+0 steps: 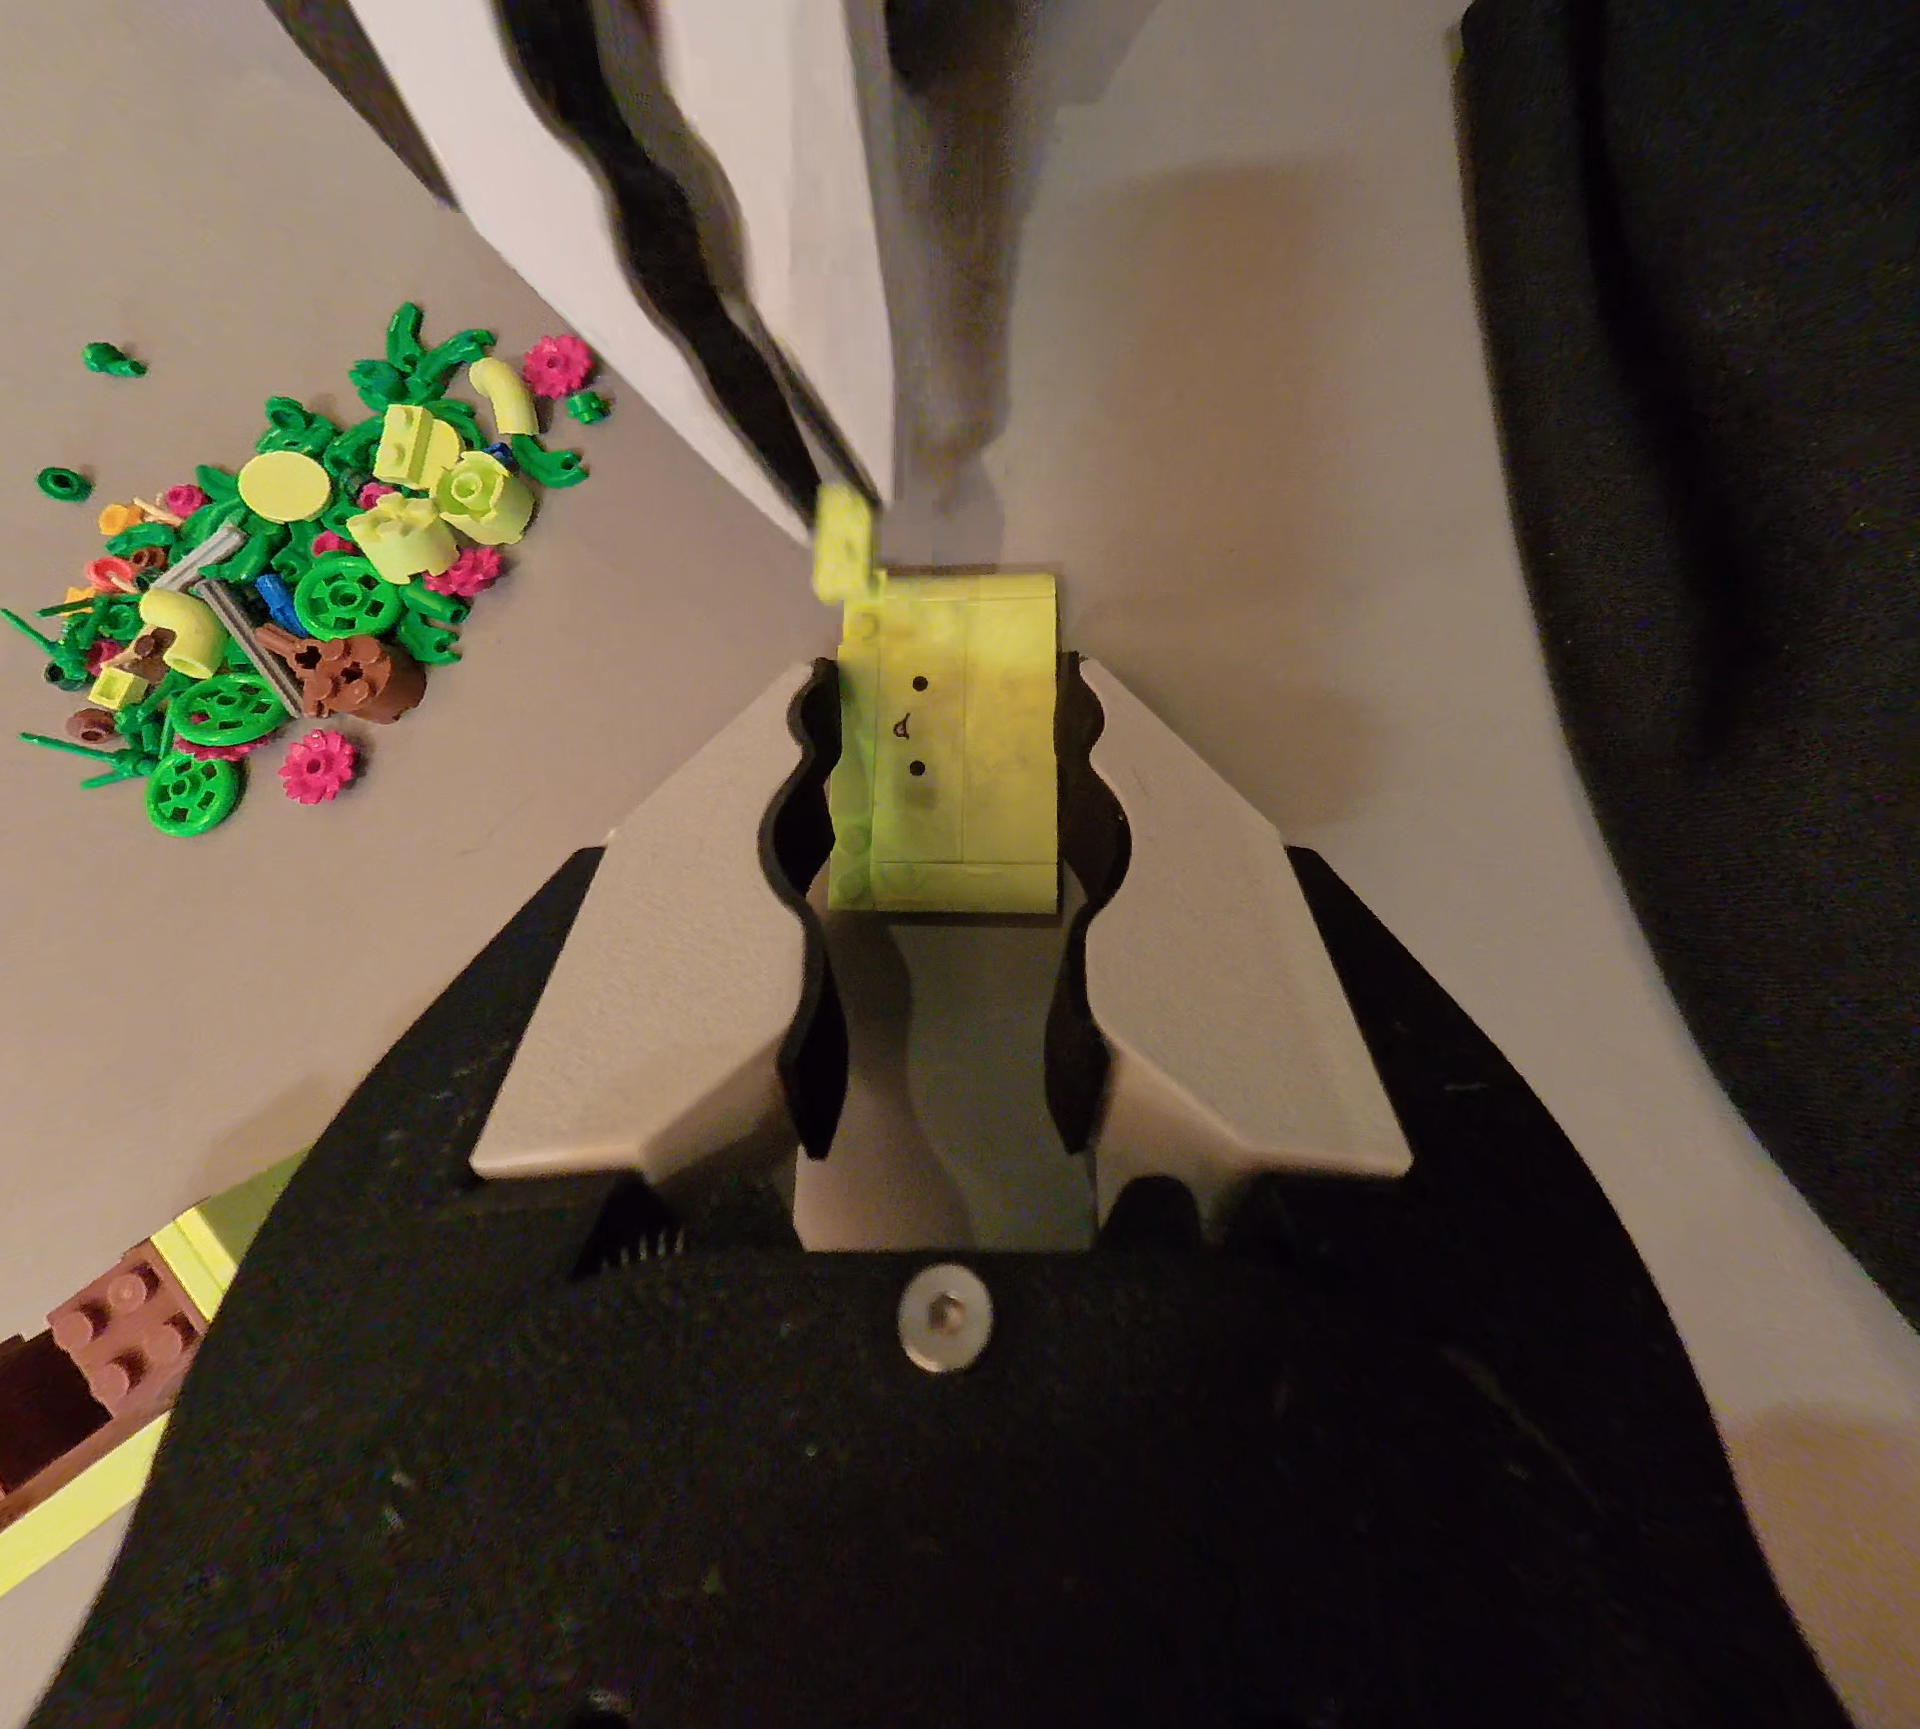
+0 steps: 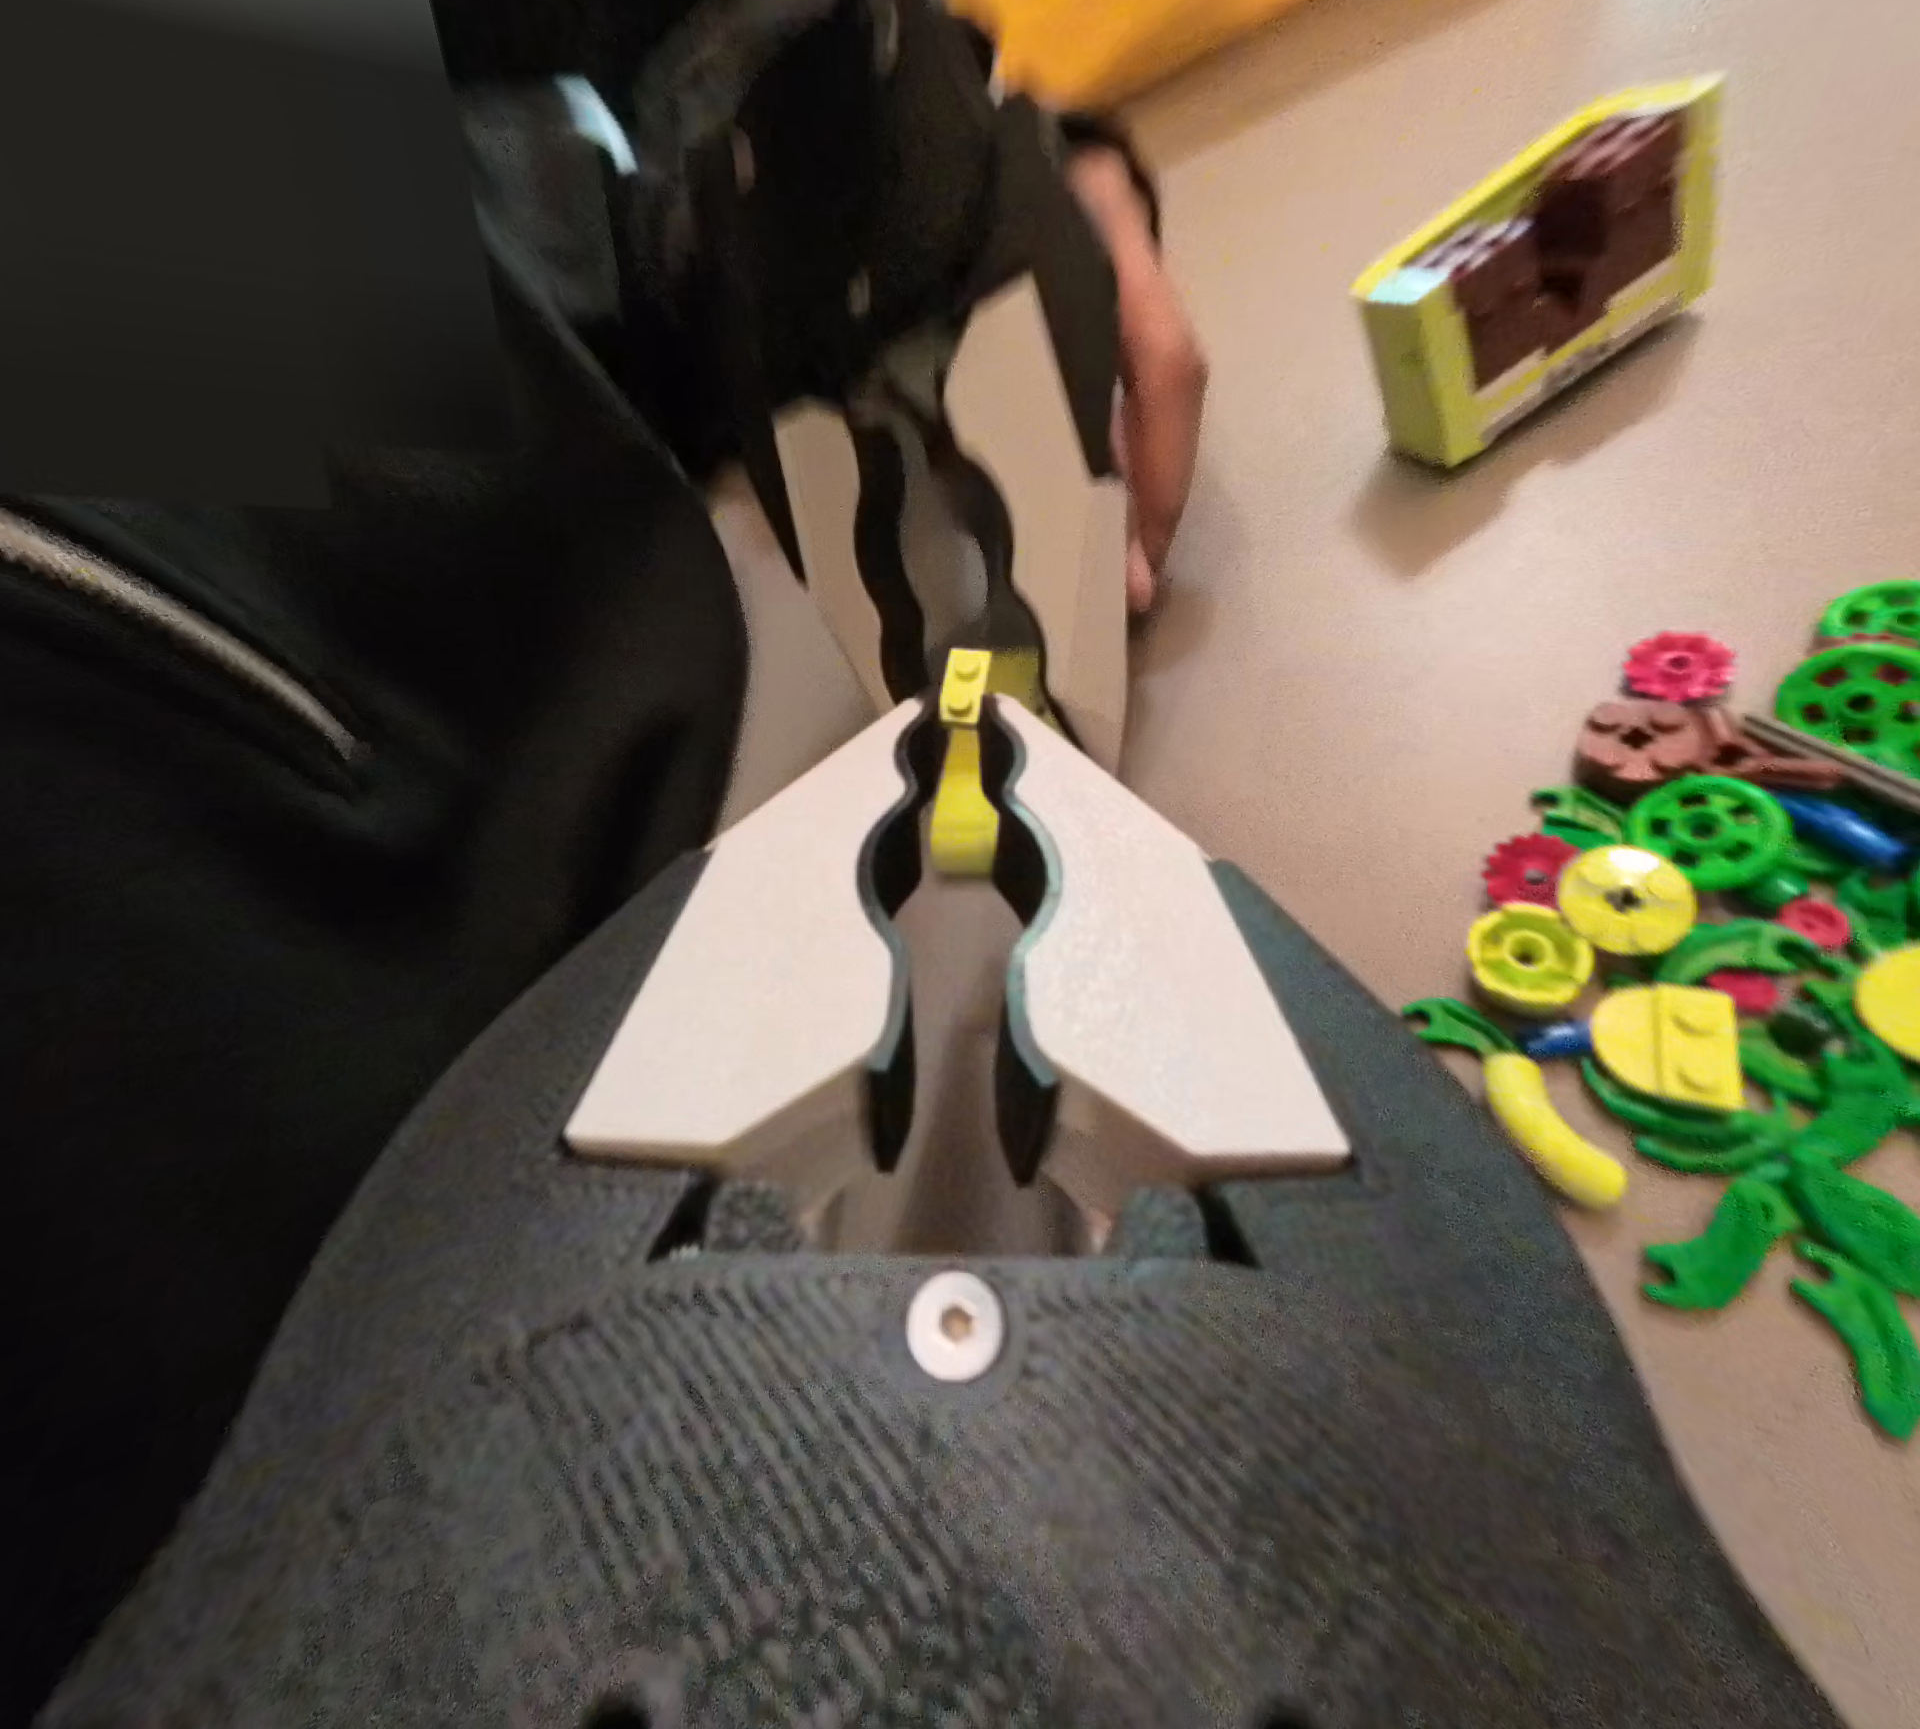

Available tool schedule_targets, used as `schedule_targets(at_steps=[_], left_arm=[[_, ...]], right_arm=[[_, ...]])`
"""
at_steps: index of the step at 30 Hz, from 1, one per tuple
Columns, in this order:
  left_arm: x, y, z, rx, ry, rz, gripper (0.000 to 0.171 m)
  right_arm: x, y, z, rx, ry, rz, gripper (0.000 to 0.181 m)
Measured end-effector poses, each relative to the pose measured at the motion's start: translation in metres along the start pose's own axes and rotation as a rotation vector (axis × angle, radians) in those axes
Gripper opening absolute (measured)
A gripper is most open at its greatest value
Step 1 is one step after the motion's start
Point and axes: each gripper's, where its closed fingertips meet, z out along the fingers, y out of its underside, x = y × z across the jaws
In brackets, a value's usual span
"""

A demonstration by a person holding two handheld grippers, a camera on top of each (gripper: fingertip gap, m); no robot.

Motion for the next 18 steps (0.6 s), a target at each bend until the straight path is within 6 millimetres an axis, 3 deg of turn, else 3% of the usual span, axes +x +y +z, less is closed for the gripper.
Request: schedule_targets(at_steps=[1,3,7,13,18], left_arm=[[0.000,0.000,0.000,0.000,0.000,0.000,0.041],[0.000,0.000,0.000,-0.001,0.000,-0.001,0.041],[0.000,0.000,0.000,-0.001,0.002,-0.005,0.041],[-0.002,-0.001,0.001,-0.002,-0.017,-0.009,0.041],[-0.007,-0.001,0.001,-0.005,-0.048,-0.029,0.041]], right_arm=[[0.006,-0.005,-0.004,0.026,0.024,0.050,0.005],[0.040,0.020,-0.011,-0.121,0.266,-0.022,0.006],[0.038,0.011,-0.017,-0.056,0.277,-0.036,0.006],[0.079,0.004,-0.046,-0.044,0.586,-0.115,0.005],[0.098,0.001,-0.062,-0.031,0.723,-0.114,0.007]])
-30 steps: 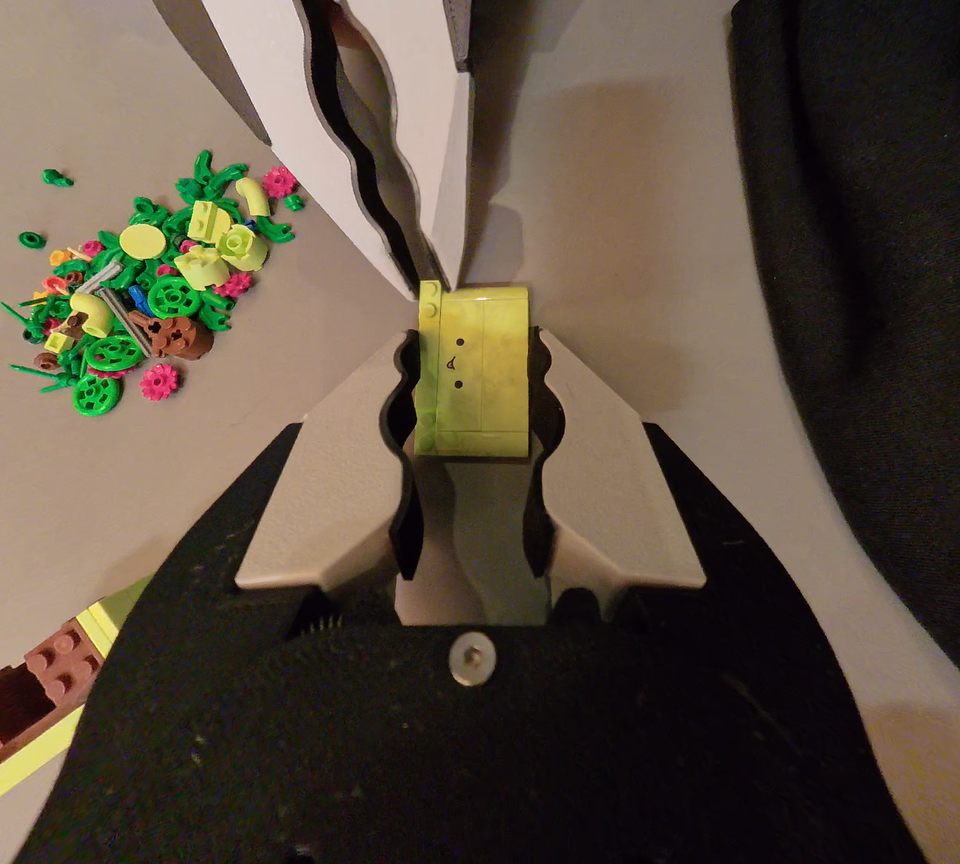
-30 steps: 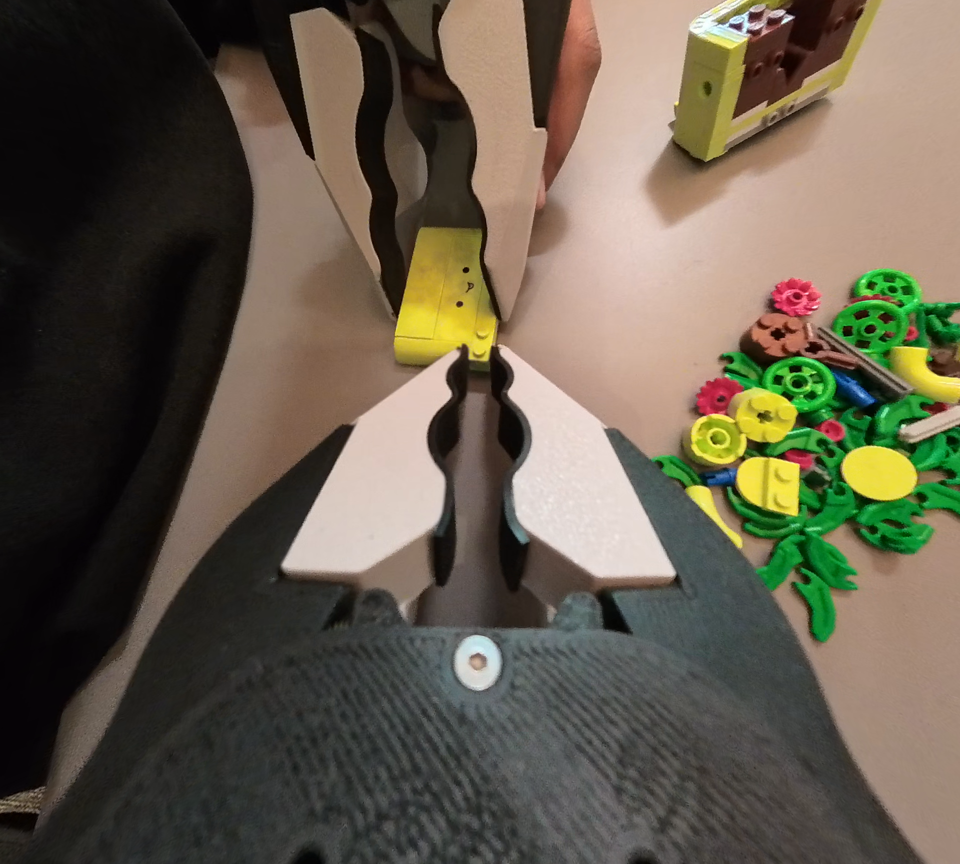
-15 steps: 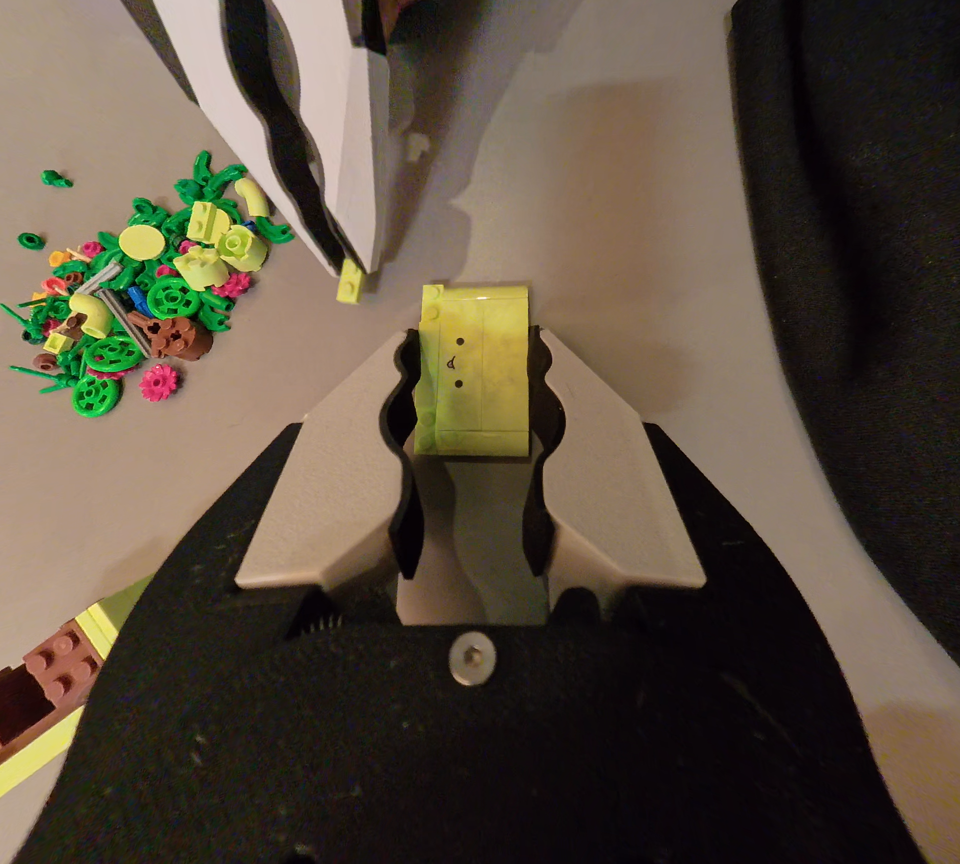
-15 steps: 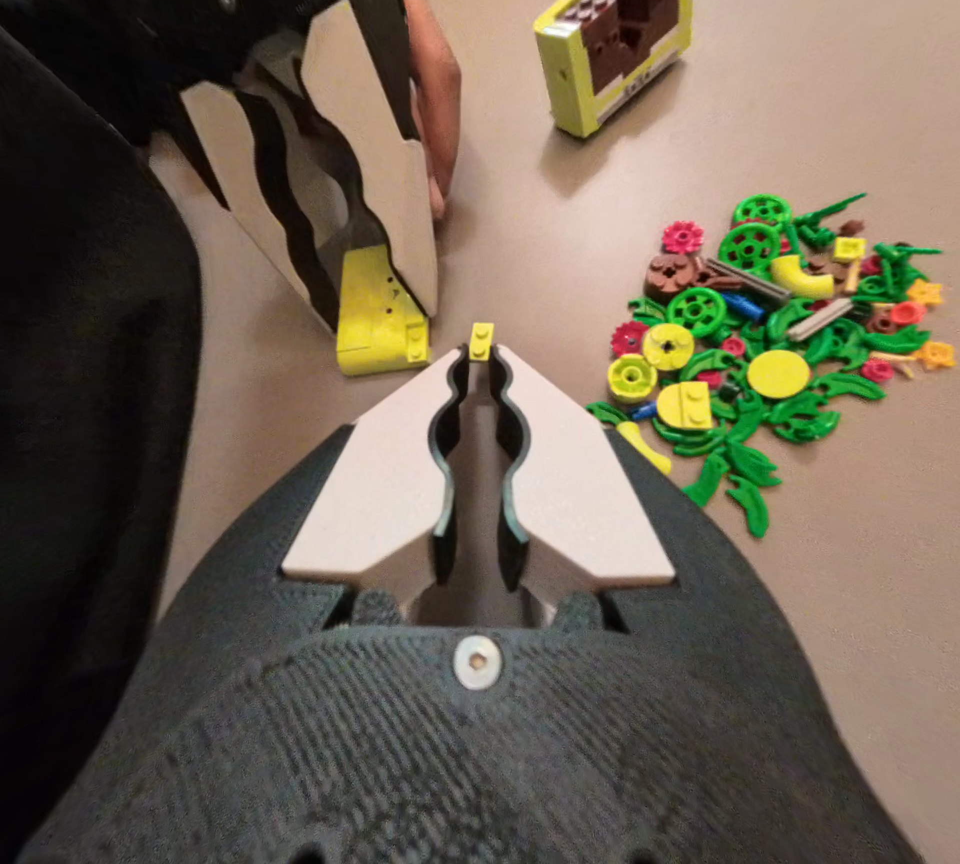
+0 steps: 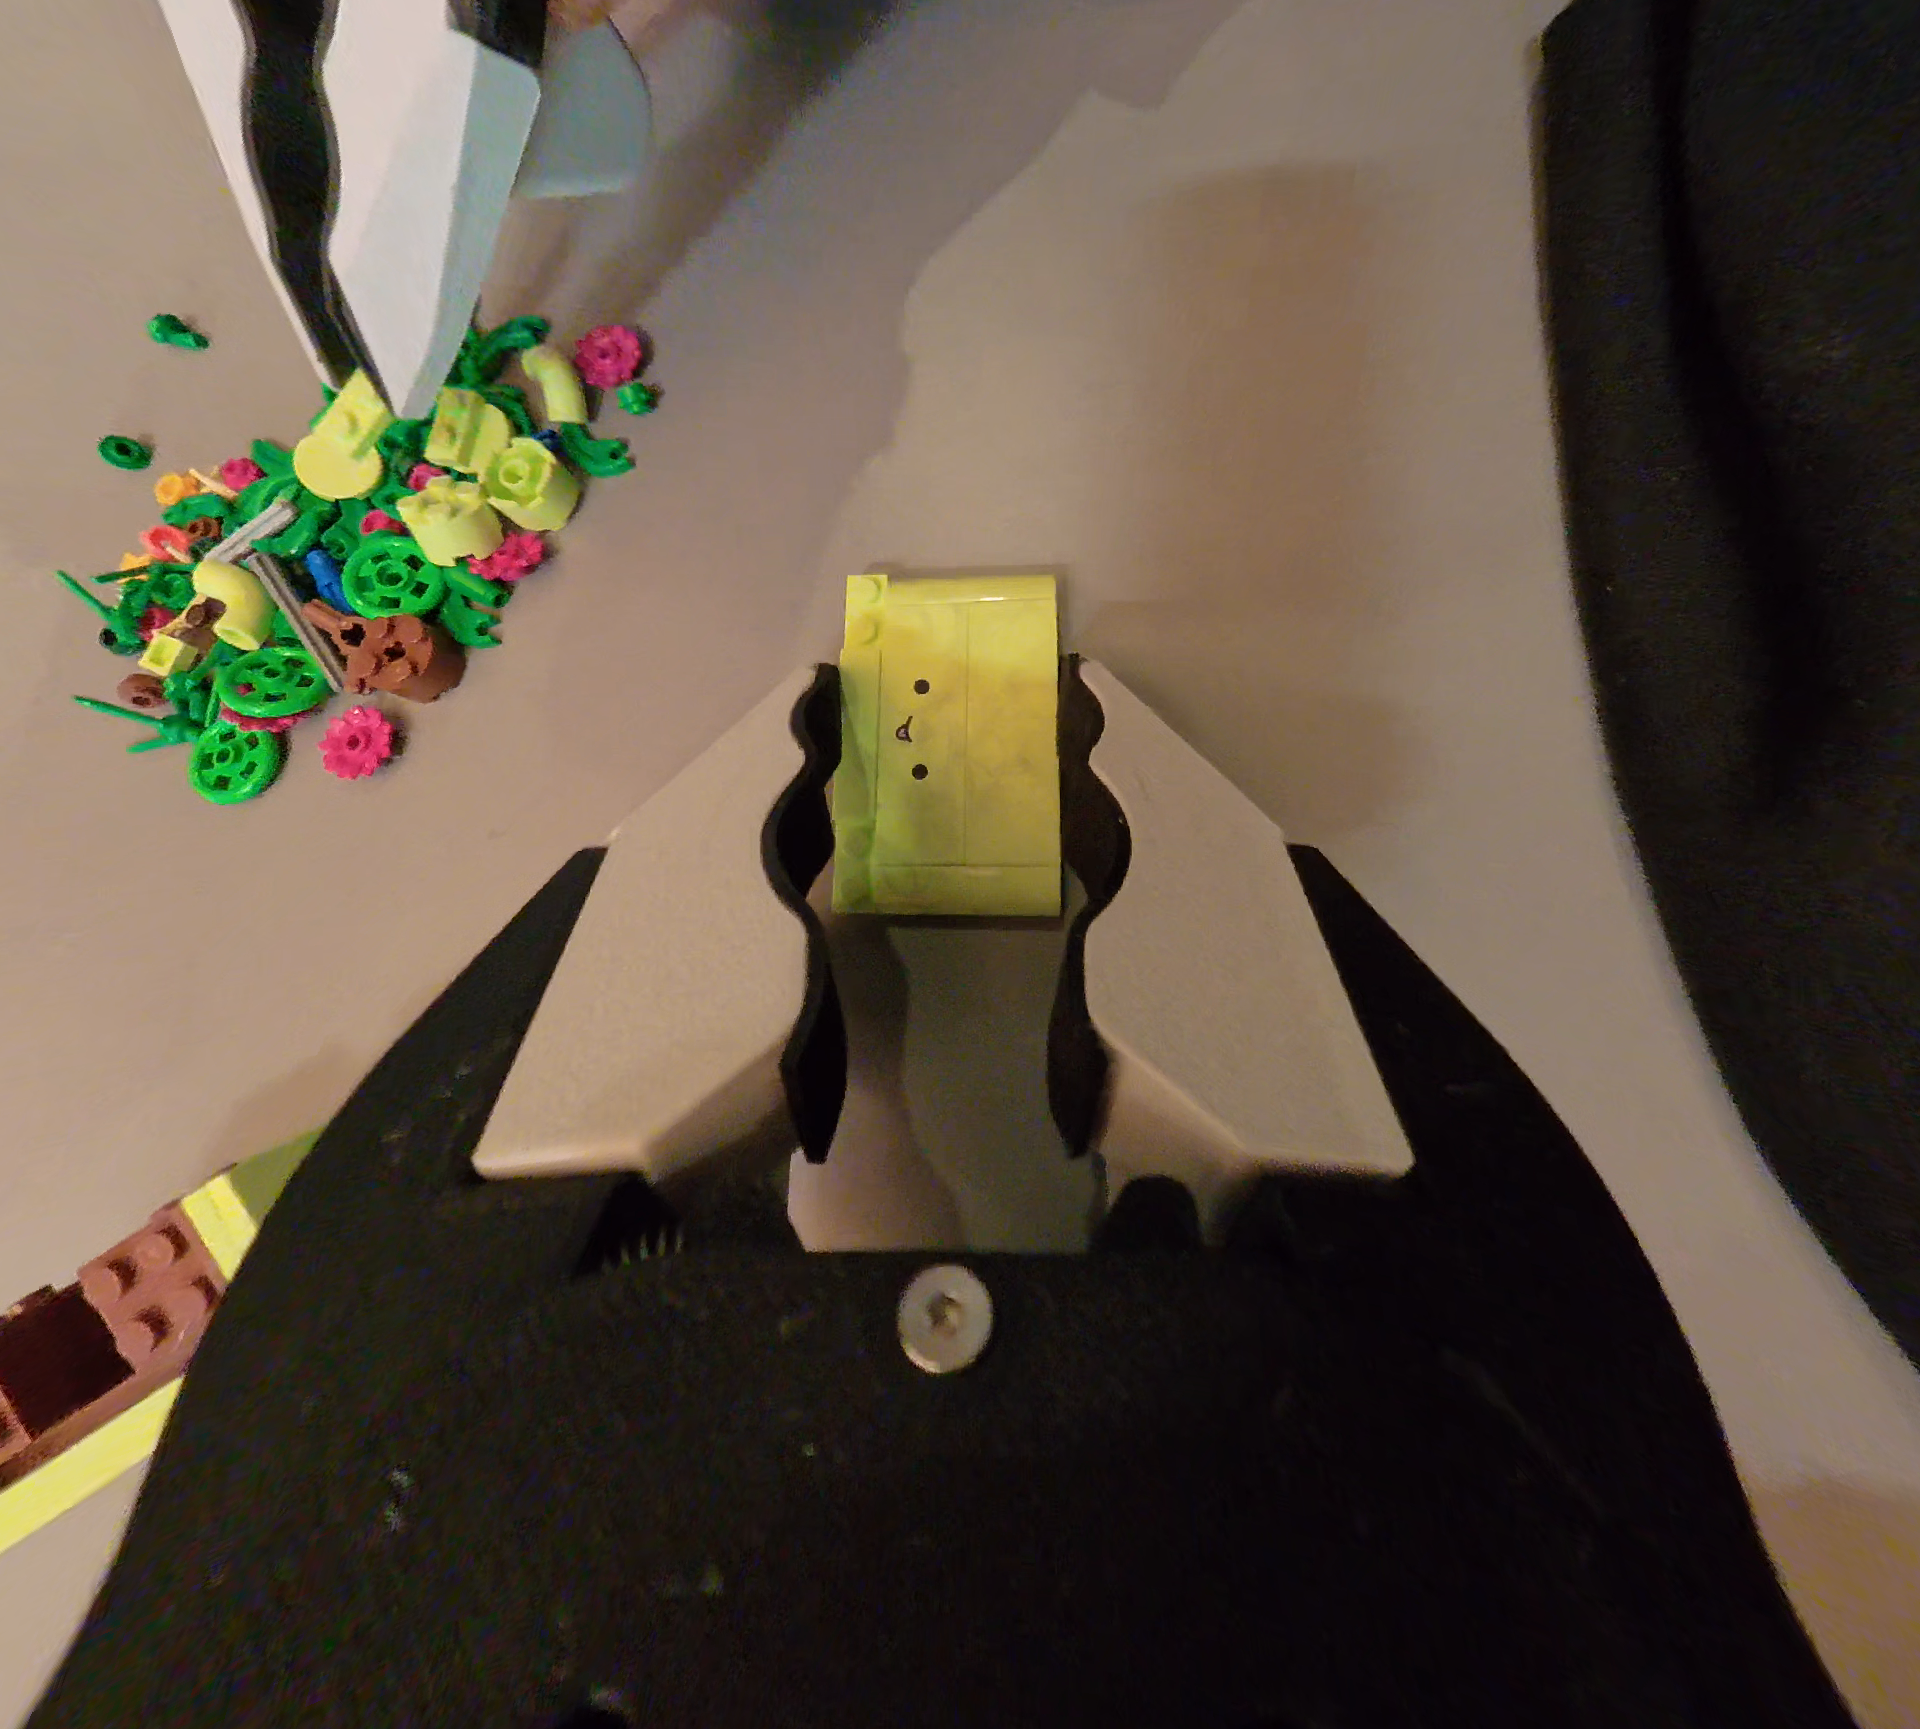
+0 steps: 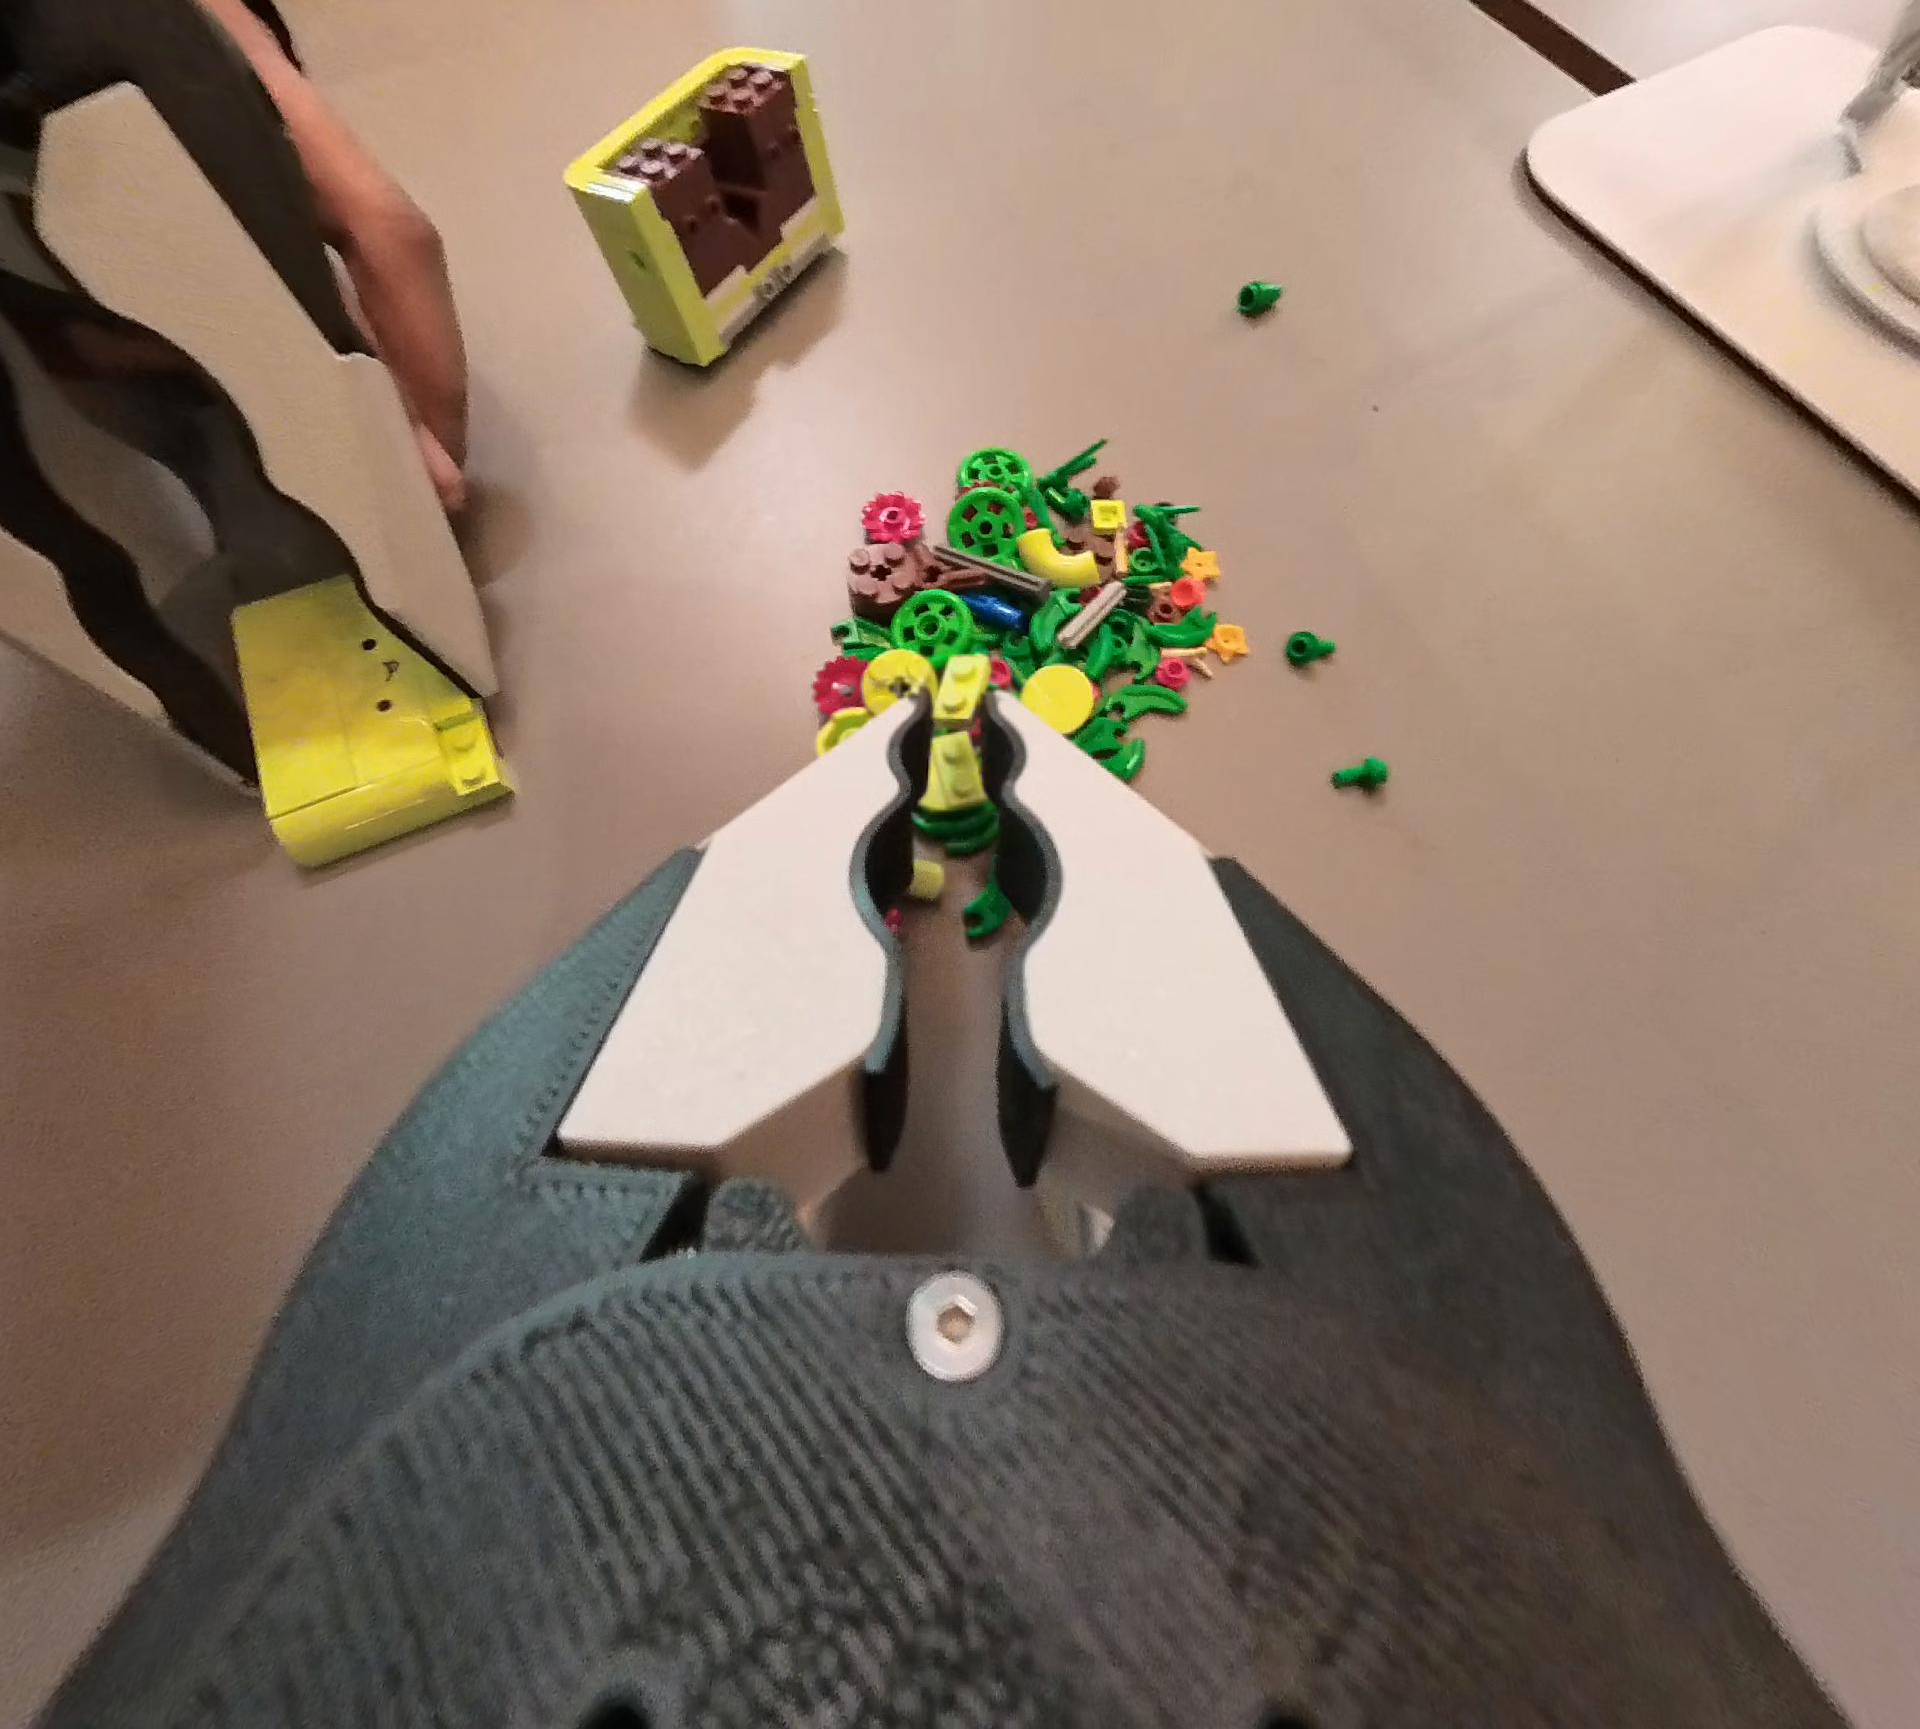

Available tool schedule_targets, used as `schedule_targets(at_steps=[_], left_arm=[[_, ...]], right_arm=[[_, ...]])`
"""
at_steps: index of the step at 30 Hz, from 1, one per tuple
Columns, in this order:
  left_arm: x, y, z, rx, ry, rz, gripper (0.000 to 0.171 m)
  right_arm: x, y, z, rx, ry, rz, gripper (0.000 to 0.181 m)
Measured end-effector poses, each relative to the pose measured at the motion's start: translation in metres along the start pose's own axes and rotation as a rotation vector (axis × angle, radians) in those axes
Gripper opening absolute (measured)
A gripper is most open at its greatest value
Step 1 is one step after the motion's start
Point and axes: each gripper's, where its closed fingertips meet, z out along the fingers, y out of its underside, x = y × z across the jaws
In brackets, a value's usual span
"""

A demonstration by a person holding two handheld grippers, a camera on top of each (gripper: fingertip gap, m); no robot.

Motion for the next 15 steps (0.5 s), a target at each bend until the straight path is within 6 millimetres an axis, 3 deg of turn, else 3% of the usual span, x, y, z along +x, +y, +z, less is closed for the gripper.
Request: schedule_targets(at_steps=[4,7,11,15], left_arm=[[-0.003,0.000,0.000,0.000,-0.015,-0.011,0.041],[-0.001,0.000,0.000,0.002,-0.008,-0.005,0.045],[-0.001,-0.003,-0.003,0.025,-0.016,0.000,0.066],[-0.002,-0.009,-0.015,0.111,0.005,-0.053,0.067]], right_arm=[[0.006,0.002,0.001,0.002,0.027,0.011,0.025],[0.004,-0.007,-0.003,0.053,0.014,0.007,0.028],[-0.015,-0.020,-0.011,0.130,-0.083,-0.030,0.031],[-0.040,-0.026,-0.014,0.154,-0.177,-0.078,0.032]])
